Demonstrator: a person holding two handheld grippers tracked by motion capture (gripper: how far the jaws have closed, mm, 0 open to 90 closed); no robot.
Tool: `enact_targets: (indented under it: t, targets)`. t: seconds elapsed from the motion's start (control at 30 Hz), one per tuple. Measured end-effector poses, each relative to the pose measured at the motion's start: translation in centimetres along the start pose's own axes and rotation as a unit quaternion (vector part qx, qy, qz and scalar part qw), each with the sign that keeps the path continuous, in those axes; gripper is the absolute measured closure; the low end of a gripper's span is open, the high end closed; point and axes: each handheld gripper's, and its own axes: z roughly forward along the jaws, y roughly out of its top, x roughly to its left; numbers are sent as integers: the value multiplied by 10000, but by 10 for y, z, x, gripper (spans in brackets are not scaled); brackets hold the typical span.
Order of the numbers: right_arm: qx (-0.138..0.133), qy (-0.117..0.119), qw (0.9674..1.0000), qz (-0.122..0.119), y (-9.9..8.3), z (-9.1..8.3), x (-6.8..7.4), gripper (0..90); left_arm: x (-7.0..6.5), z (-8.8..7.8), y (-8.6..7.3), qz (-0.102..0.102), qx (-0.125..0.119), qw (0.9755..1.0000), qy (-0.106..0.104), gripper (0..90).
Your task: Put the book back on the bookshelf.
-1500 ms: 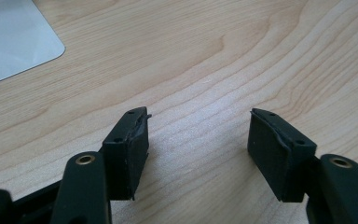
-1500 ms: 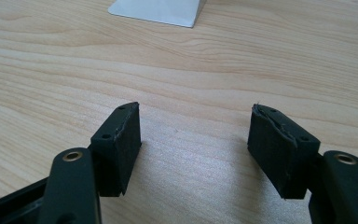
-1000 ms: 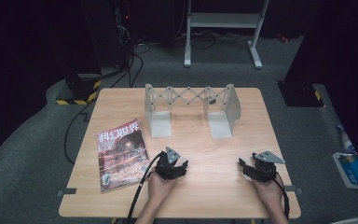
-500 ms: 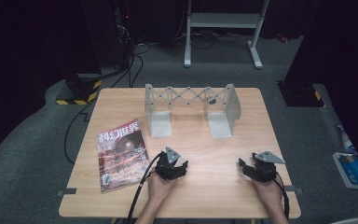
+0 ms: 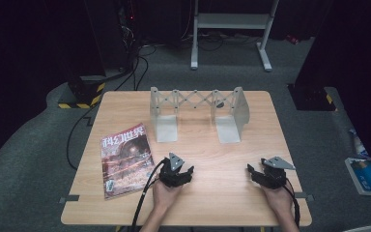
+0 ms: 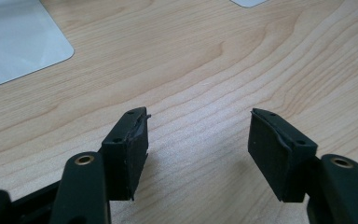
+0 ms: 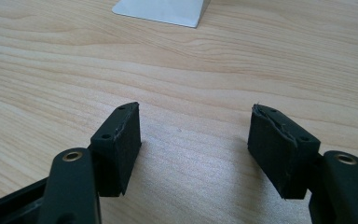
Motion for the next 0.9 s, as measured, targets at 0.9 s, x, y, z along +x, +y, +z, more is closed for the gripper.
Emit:
enact_targets:
  t: [0.9]
  targets:
    - [-5, 9, 10000, -2, 0, 0, 1, 344, 13, -19, 2, -317, -95, 9990, -295, 363]
